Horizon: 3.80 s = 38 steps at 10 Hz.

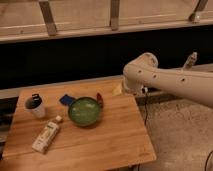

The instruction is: Push the ceramic bowl across the table

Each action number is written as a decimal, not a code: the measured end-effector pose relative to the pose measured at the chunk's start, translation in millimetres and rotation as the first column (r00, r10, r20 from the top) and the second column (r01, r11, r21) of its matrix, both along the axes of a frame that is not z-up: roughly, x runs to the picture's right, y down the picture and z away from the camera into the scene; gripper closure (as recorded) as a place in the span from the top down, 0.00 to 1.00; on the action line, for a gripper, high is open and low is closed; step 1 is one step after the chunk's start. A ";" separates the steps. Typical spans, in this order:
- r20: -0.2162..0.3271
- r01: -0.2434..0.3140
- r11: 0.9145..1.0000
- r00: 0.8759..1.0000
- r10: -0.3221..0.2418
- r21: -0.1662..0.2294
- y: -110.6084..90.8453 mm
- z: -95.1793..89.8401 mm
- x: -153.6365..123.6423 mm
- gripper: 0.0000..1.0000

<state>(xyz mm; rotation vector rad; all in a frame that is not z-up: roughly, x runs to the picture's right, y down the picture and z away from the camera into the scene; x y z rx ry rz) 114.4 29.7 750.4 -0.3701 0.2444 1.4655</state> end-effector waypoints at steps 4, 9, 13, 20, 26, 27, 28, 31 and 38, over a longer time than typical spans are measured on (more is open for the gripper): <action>0.000 0.000 1.000 1.000 0.000 0.000 -0.1 -0.1 0.0 0.32; 0.068 0.111 0.994 0.991 -0.112 0.025 -10.6 20.8 -23.9 0.00; 0.157 0.172 0.985 0.972 -0.173 0.018 0.7 63.6 -59.5 0.00; 0.204 0.163 0.986 0.967 -0.156 -0.022 19.0 86.4 -65.8 0.00; 0.322 0.204 0.976 0.931 -0.170 -0.076 36.3 131.6 -108.4 0.00; 0.337 0.217 0.971 0.926 -0.172 -0.099 44.6 141.7 -113.2 0.00; 0.343 0.225 0.968 0.923 -0.174 -0.115 49.6 147.2 -115.5 0.00; 0.369 0.240 0.953 0.916 -0.159 -0.185 79.3 170.0 -121.8 0.00; 0.509 0.273 0.947 0.847 -0.152 -0.172 101.8 123.3 -178.4 0.00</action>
